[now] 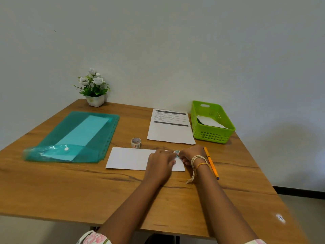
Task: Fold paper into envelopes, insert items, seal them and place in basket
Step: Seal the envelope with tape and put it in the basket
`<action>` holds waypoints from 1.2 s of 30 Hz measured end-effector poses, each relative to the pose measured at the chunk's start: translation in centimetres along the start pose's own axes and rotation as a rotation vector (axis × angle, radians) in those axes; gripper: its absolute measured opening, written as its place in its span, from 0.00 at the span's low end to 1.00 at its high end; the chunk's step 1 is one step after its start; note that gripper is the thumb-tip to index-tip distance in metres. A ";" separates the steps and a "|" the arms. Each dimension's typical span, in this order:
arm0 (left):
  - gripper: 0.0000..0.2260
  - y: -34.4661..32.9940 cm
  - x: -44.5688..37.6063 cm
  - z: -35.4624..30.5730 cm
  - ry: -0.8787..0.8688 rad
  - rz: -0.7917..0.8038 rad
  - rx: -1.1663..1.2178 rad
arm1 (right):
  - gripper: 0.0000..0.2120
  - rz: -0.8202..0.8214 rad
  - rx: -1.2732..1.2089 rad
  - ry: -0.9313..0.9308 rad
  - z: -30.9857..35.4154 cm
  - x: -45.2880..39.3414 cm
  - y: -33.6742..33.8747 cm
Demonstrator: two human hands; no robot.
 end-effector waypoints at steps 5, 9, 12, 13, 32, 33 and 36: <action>0.14 -0.2 0.2 0.1 0.004 0.005 -0.035 | 0.06 -0.045 0.064 0.038 0.3 -0.2 -0.1; 0.15 -0.2 0.2 0.1 0.010 0.002 -0.040 | 0.13 -0.072 0.169 0.072 -0.2 -1.6 -0.3; 0.15 -0.6 0.1 0.4 0.025 0.026 -0.030 | 0.12 -0.149 0.192 0.136 -0.3 -0.9 0.4; 0.15 -0.6 0.1 0.4 0.027 0.028 -0.025 | 0.12 -0.186 0.178 0.196 0.0 0.2 0.7; 0.19 -0.7 0.2 -0.5 -0.031 0.085 -0.201 | 0.20 -0.300 0.608 0.623 0.6 4.1 -1.9; 0.19 -0.8 0.2 -0.5 -0.032 0.090 -0.206 | 0.19 -0.308 0.577 0.628 0.5 4.1 -1.7; 0.19 -1.0 0.3 -0.4 -0.039 0.104 -0.221 | 0.16 -0.325 0.557 0.675 0.5 4.5 -1.7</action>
Point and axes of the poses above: each hand's wrist, its own x-axis away from the middle knuckle, its own y-axis out of the back of the hand, z = x × y, the point moved 9 cm from there along -x, towards the middle knuckle, and after that the axes turned 2 degrees about z, right-handed, at the moved point
